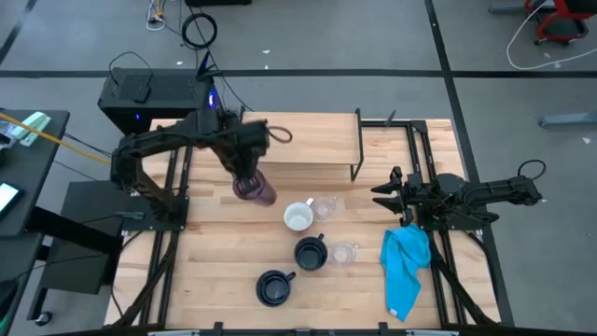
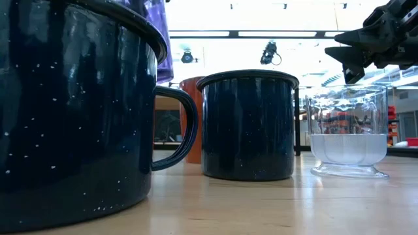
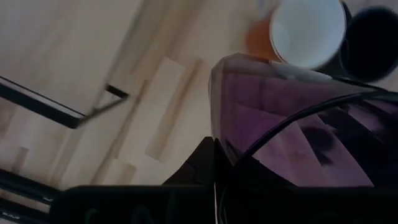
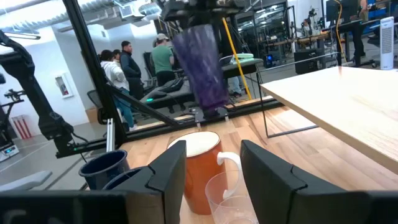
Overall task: Stack small to large cups/mugs on shelf
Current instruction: Put the violet cup on the shelf
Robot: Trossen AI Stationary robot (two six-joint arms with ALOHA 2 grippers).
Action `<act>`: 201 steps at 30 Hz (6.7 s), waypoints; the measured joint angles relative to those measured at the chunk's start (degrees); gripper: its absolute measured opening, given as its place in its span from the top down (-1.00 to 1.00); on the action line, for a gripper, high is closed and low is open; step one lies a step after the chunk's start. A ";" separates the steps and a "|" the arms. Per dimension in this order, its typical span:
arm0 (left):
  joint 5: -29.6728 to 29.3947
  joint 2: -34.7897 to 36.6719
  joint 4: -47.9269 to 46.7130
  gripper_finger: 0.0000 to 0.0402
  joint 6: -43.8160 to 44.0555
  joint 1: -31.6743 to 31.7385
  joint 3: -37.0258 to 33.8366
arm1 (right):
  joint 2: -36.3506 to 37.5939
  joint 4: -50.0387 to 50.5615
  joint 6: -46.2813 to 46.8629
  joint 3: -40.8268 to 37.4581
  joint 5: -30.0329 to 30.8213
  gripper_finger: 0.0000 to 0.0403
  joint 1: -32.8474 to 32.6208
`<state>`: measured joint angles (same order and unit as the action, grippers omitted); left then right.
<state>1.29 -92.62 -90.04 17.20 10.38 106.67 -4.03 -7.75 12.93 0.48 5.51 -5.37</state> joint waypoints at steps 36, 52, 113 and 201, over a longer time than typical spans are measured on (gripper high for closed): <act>4.07 -10.59 -0.01 0.94 -23.69 20.64 21.23 | 0.02 0.00 0.00 -0.01 0.00 0.21 0.01; 1.24 -6.36 0.32 0.94 -24.05 23.60 8.53 | 0.02 0.00 0.00 -0.01 -0.02 0.21 0.01; -3.45 -6.80 0.04 0.91 -23.58 22.81 11.76 | 0.02 0.00 0.00 0.02 -0.02 0.21 0.00; -3.84 -7.82 -0.04 0.94 -22.83 20.87 11.30 | -7.40 -10.67 3.61 6.96 10.31 0.21 3.71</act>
<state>-2.55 -100.44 -90.08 -5.63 31.24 117.97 -11.43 -18.42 16.54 7.43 15.82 -1.66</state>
